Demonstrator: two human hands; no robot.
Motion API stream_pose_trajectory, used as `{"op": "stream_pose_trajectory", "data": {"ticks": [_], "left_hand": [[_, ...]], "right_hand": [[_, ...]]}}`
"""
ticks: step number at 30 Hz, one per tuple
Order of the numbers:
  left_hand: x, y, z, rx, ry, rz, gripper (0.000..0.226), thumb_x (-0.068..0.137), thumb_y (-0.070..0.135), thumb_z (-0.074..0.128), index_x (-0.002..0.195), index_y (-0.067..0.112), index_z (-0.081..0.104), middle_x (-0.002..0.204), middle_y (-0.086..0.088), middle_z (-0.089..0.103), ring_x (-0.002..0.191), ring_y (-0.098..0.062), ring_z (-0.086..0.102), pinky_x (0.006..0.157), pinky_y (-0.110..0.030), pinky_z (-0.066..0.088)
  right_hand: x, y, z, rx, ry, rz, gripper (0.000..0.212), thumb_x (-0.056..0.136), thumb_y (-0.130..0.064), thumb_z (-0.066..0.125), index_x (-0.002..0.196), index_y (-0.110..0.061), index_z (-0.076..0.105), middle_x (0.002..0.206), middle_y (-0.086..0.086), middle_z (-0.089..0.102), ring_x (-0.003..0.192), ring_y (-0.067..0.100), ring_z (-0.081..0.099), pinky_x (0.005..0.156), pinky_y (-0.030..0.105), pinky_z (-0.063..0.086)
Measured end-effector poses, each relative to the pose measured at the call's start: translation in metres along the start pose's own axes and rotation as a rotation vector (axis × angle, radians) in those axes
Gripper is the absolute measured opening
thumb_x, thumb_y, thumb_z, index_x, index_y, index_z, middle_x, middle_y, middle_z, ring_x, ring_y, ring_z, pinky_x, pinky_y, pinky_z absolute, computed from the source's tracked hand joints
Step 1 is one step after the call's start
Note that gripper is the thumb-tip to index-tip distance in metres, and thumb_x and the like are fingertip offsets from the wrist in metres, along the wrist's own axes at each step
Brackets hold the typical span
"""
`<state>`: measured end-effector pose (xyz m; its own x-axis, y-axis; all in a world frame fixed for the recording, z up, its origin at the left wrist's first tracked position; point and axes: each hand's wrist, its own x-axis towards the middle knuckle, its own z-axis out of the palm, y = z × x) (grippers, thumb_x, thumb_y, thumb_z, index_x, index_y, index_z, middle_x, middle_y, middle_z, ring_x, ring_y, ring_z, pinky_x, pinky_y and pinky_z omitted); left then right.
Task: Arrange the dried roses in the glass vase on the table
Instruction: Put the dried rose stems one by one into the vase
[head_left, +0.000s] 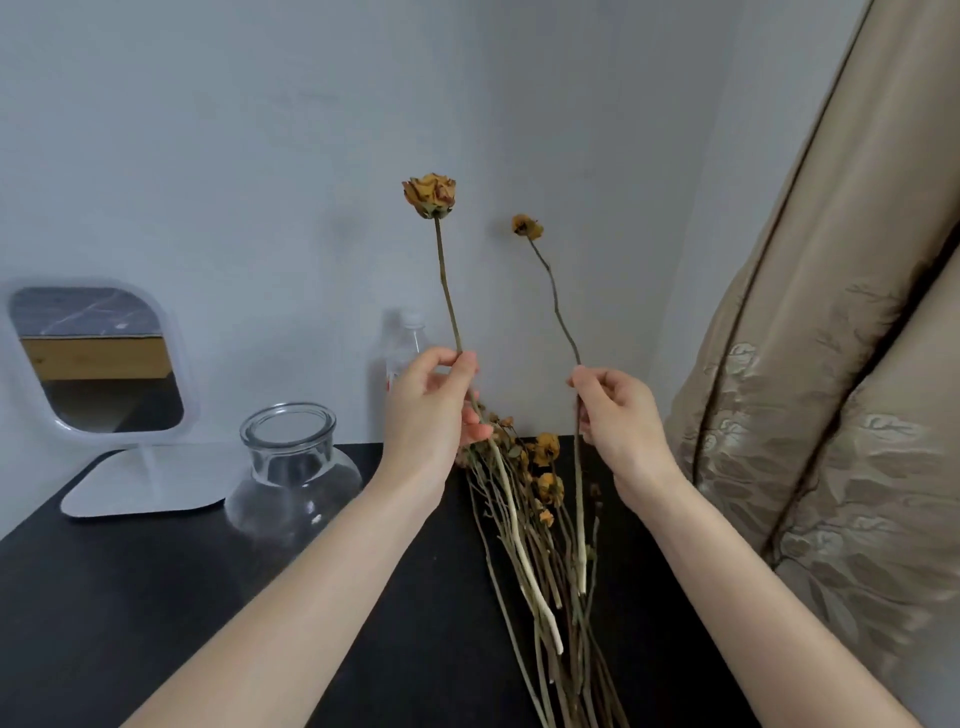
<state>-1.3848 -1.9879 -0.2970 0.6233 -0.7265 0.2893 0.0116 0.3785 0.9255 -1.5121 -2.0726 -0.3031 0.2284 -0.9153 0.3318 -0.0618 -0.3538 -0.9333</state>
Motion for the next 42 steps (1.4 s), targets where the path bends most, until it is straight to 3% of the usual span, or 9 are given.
{"op": "stream_pose_trajectory", "data": {"ticks": [7, 13, 16, 21, 36, 42], "left_hand": [[0.014, 0.096, -0.051, 0.122, 0.146, 0.296, 0.018, 0.092, 0.023, 0.055, 0.076, 0.016, 0.060, 0.065, -0.003, 0.052, 0.039, -0.004, 0.048, 0.042, -0.017, 0.045], [0.021, 0.157, -0.102, 0.197, 0.305, 0.456, 0.018, 0.092, 0.023, 0.055, 0.075, 0.017, 0.058, 0.068, -0.004, 0.052, 0.038, -0.003, 0.046, 0.042, -0.016, 0.046], [0.023, 0.169, -0.116, 0.263, 0.365, 0.513, 0.015, 0.093, 0.025, 0.053, 0.081, 0.016, 0.058, 0.069, -0.003, 0.053, 0.041, -0.003, 0.048, 0.044, -0.014, 0.047], [0.029, 0.161, -0.127, 0.331, 0.389, 0.537, 0.014, 0.094, 0.023, 0.051, 0.091, 0.012, 0.058, 0.070, -0.004, 0.053, 0.053, -0.012, 0.050, 0.045, -0.013, 0.047], [0.044, 0.159, -0.116, 0.299, 0.322, 0.610, 0.015, 0.095, 0.022, 0.049, 0.089, 0.012, 0.058, 0.065, -0.003, 0.052, 0.051, -0.006, 0.050, 0.049, -0.015, 0.050], [0.051, 0.133, -0.119, 0.330, 0.294, 0.536, 0.015, 0.095, 0.021, 0.049, 0.089, 0.010, 0.058, 0.067, -0.005, 0.052, 0.051, -0.007, 0.050, 0.052, -0.019, 0.053]], "right_hand": [[0.017, -0.085, 0.043, 0.046, -0.130, -0.210, 0.023, 0.097, -0.021, 0.042, 0.077, -0.018, 0.051, 0.062, -0.004, 0.048, 0.055, 0.009, 0.041, 0.056, 0.022, 0.033], [0.018, -0.133, 0.093, 0.073, -0.192, -0.351, 0.024, 0.097, -0.016, 0.039, 0.073, -0.018, 0.044, 0.063, 0.000, 0.051, 0.055, 0.012, 0.042, 0.056, 0.024, 0.032], [0.016, -0.146, 0.113, 0.035, -0.183, -0.436, 0.021, 0.097, -0.017, 0.037, 0.077, -0.014, 0.043, 0.066, 0.000, 0.052, 0.052, 0.010, 0.041, 0.049, 0.018, 0.032], [0.010, -0.151, 0.134, 0.005, -0.181, -0.500, 0.016, 0.099, -0.016, 0.035, 0.089, -0.007, 0.045, 0.067, 0.000, 0.051, 0.057, 0.009, 0.043, 0.042, 0.010, 0.033], [0.017, -0.153, 0.138, -0.024, -0.149, -0.578, 0.016, 0.098, -0.015, 0.032, 0.088, -0.007, 0.042, 0.068, 0.000, 0.050, 0.060, 0.012, 0.041, 0.045, 0.012, 0.032], [0.015, -0.135, 0.144, -0.087, -0.209, -0.573, 0.017, 0.098, -0.015, 0.033, 0.087, -0.007, 0.042, 0.069, 0.001, 0.050, 0.066, 0.018, 0.044, 0.050, 0.012, 0.034]]}}
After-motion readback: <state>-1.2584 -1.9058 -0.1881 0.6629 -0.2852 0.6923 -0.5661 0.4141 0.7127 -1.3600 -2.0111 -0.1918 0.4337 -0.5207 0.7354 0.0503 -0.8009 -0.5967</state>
